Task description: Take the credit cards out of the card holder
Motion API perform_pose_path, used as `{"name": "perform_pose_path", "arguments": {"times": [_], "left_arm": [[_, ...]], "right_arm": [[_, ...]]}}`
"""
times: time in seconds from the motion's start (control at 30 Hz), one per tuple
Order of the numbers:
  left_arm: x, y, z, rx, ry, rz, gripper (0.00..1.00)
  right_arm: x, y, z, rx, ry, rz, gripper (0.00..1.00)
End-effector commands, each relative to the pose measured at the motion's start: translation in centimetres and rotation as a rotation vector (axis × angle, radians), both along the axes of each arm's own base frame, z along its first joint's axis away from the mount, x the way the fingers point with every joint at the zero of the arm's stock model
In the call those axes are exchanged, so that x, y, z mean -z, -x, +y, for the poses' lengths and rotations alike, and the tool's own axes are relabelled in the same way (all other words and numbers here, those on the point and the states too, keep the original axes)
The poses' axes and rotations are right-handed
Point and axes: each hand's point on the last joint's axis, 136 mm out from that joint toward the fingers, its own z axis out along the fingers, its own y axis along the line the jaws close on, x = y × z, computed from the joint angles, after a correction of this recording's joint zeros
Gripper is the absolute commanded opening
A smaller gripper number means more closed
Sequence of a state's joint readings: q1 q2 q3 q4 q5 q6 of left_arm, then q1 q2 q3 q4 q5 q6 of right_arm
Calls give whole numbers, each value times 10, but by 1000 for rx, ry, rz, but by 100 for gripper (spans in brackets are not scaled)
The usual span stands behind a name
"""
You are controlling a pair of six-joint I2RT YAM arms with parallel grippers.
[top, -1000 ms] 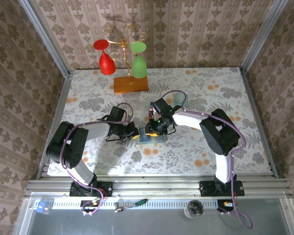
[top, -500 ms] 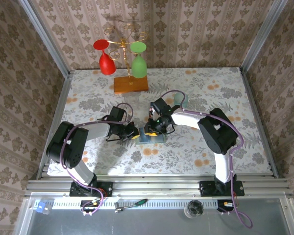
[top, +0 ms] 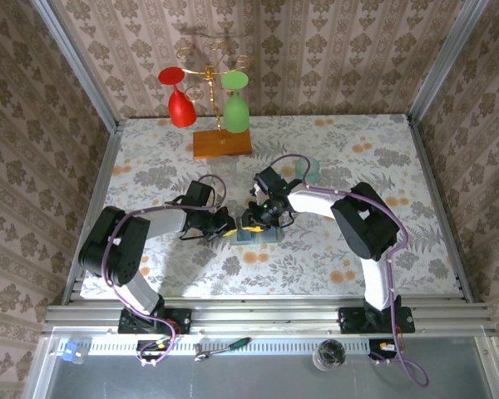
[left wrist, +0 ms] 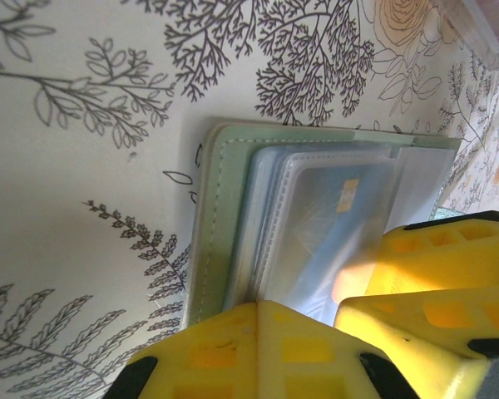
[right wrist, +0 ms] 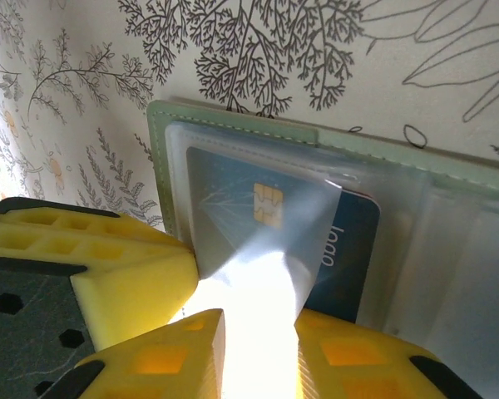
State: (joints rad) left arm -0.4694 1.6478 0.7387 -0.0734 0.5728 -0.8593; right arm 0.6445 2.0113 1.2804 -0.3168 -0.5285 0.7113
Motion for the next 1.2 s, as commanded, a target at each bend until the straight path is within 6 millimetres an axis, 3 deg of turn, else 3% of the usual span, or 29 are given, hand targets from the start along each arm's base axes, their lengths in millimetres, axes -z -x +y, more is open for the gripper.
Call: {"name": "perform_pose_path", "arguments": {"times": [0.0,0.63,0.93,1.17], "left_arm": [[13,11,11,-2,-46,34,0],[10,8,10,-4,-42,28,0],[9,7,9,-4,-40,27,0],[-3,2,6,-2,-25,5,0]], "right_arm": [[3,2,-2,0,36,11,27],[-1,3,-21,-1,131,-27,27],[-6,3,-20,-4,123,-37,27],[-14,0,-17,-7,103,-57,27]]}}
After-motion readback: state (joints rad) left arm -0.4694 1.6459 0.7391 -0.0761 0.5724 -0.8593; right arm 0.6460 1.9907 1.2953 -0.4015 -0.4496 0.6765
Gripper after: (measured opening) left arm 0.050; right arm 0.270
